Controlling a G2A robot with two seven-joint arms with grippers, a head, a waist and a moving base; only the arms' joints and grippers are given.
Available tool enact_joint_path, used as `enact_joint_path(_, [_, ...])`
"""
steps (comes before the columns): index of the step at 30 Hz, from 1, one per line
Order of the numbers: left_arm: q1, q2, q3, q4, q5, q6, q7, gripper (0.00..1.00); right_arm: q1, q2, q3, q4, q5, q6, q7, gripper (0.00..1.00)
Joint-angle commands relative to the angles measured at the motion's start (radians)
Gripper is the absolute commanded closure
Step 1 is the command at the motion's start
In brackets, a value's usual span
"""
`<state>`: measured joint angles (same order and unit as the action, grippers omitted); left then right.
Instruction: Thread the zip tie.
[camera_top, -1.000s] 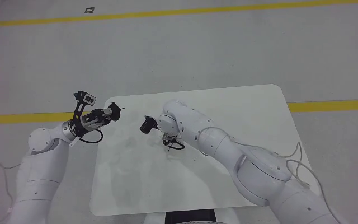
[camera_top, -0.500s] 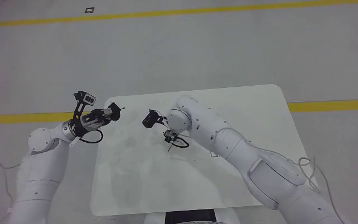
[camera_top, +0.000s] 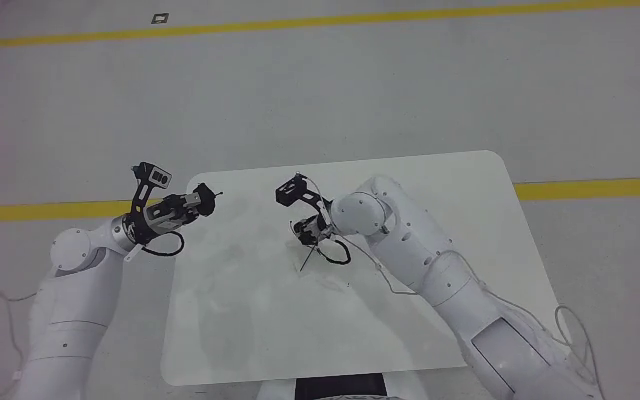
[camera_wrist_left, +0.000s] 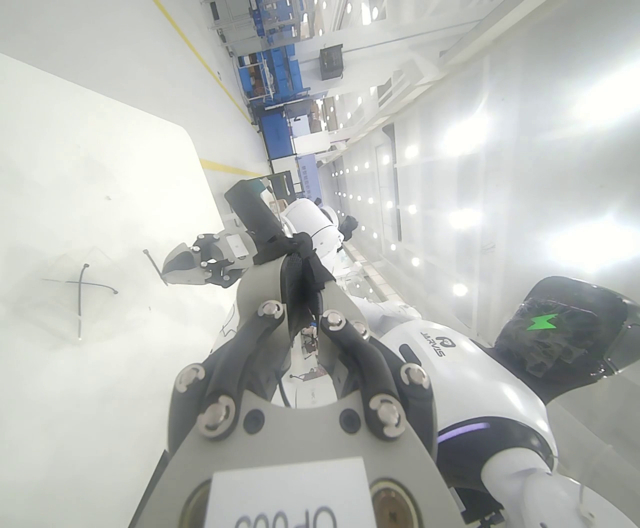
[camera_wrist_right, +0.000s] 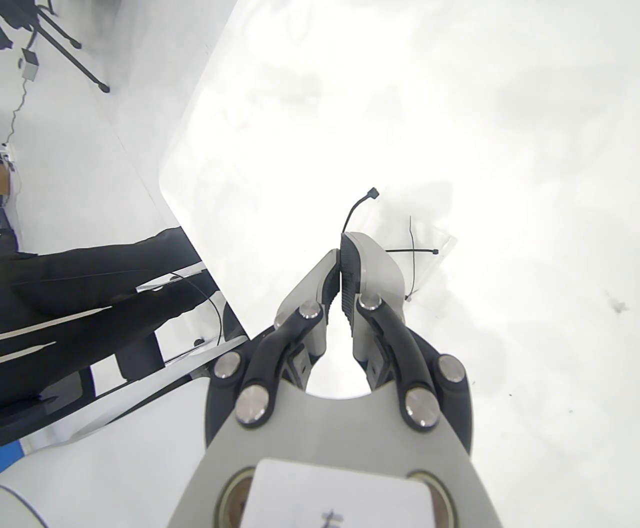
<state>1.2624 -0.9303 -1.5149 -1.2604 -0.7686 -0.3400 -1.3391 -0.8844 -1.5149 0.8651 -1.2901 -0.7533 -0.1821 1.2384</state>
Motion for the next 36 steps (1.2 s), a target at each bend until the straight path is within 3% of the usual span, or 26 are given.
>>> enact_joint_path(1, [0.0,0.0,0.0,0.0,0.0,0.0,0.0,1.0,0.0,0.0,0.0,0.0,0.0,0.0,0.0,1.0])
enact_joint_path(6, [0.0,0.0,0.0,0.0,0.0,0.0,0.0,1.0,-0.004,0.0,0.0,0.001,0.001,0.001,-0.007,1.0])
enact_joint_path(10, [0.0,0.0,0.0,0.0,0.0,0.0,0.0,1.0,-0.031,0.003,0.01,0.004,0.027,0.007,-0.092,1.0])
enact_joint_path(15, [0.0,0.0,0.0,0.0,0.0,0.0,0.0,1.0,-0.085,0.017,0.102,-0.077,0.138,0.008,-0.218,1.0])
enact_joint_path(19, [0.0,0.0,0.0,0.0,0.0,0.0,0.0,1.0,-0.162,0.034,0.194,-0.168,0.245,0.008,-0.297,1.0])
enact_joint_path(23, [0.0,0.0,0.0,0.0,0.0,0.0,0.0,1.0,-0.212,0.041,0.242,-0.217,0.348,0.023,-0.366,1.0])
enact_joint_path(28, [0.0,0.0,0.0,0.0,0.0,0.0,0.0,1.0,-0.227,0.037,0.242,-0.22,0.444,0.054,-0.446,1.0])
enact_joint_path(36, [0.0,0.0,0.0,0.0,0.0,0.0,0.0,1.0,-0.219,0.034,0.225,-0.212,0.447,0.058,-0.463,1.0])
